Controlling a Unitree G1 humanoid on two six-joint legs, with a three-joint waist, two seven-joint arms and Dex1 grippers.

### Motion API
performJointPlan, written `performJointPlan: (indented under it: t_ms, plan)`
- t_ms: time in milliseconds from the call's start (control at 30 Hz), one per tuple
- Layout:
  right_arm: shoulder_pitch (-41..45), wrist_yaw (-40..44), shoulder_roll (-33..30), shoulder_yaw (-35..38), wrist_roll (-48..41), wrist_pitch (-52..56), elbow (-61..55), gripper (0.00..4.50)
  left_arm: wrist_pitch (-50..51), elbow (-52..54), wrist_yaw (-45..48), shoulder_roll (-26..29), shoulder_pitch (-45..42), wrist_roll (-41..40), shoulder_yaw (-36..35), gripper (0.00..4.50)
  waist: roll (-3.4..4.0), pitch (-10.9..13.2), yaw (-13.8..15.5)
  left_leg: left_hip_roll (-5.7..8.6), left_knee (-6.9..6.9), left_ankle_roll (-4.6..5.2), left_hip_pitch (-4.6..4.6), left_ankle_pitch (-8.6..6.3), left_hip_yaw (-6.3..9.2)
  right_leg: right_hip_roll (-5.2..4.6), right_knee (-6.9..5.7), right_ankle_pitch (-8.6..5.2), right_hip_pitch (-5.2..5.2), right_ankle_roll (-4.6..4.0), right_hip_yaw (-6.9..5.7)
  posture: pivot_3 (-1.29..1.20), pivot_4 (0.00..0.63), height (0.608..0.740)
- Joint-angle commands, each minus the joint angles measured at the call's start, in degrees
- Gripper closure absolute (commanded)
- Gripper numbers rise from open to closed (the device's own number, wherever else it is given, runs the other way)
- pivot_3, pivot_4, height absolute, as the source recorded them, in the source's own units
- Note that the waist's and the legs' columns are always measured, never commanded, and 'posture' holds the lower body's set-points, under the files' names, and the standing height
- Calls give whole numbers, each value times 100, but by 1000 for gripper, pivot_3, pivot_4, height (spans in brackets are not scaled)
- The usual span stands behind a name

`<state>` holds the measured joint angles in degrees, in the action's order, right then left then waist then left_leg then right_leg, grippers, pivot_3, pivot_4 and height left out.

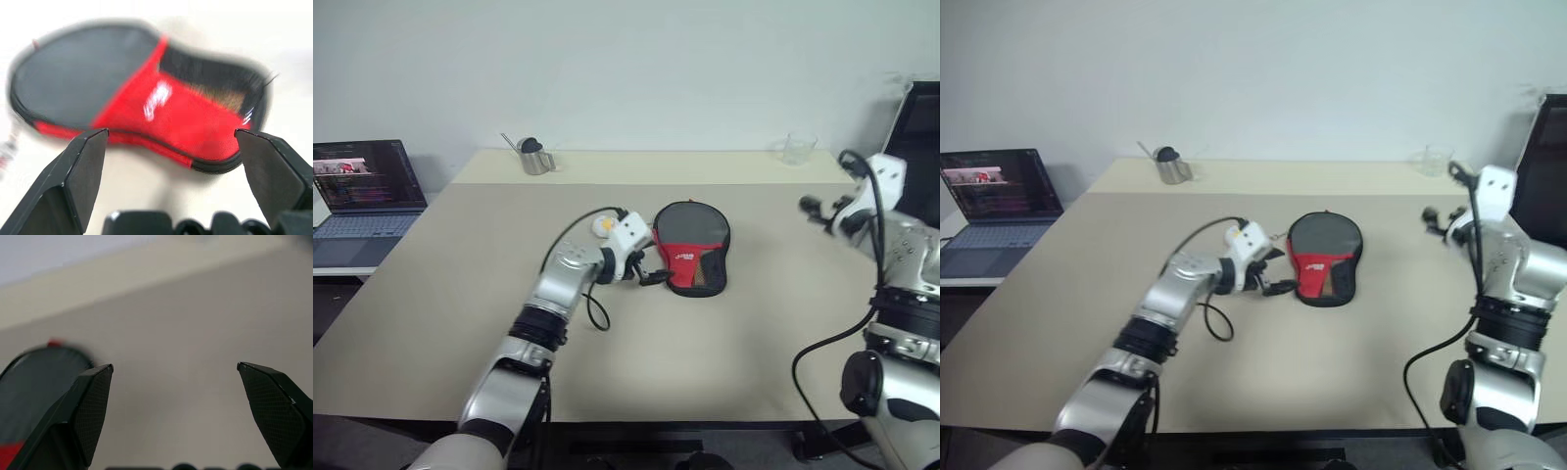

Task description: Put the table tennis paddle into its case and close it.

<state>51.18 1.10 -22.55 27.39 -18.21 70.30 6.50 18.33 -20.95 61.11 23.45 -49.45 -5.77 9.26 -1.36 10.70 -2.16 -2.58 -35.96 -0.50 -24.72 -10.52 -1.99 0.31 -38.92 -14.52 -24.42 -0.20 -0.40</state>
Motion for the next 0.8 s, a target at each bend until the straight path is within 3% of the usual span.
performJointPlan:
  t_ms: [33,167,267,367,800]
  plan:
    - [-185,-1,394,-76,-154,94,-46,31,445,869,881,746,-7,-753,-506,0,2,1,-13,-4,0,-1,0,-1,2,5,2,0,0,-1,1,0,150,740]
    - [-332,-44,758,-277,-50,-382,190,31,576,1032,968,1239,143,-970,-744,0,3,1,17,-1,-3,0,1,-1,7,4,0,-2,0,-3,0,0,150,740]
    - [-486,-221,998,-129,-62,-567,480,31,242,473,194,1368,77,-503,-849,0,2,1,61,4,-10,0,1,-1,7,2,0,-2,6,-3,0,0,150,740]
    - [-619,-276,1203,-27,-201,-589,532,31,384,800,449,1663,447,-629,-814,0,1,0,42,3,-10,0,-1,-1,7,3,2,-2,8,-3,0,0,150,740]
    - [-640,35,1532,-321,-473,-531,315,31,702,1300,235,1640,750,-810,-775,0,0,0,-22,-13,-5,0,4,-1,9,8,-2,-1,6,-5,3,0,150,740]
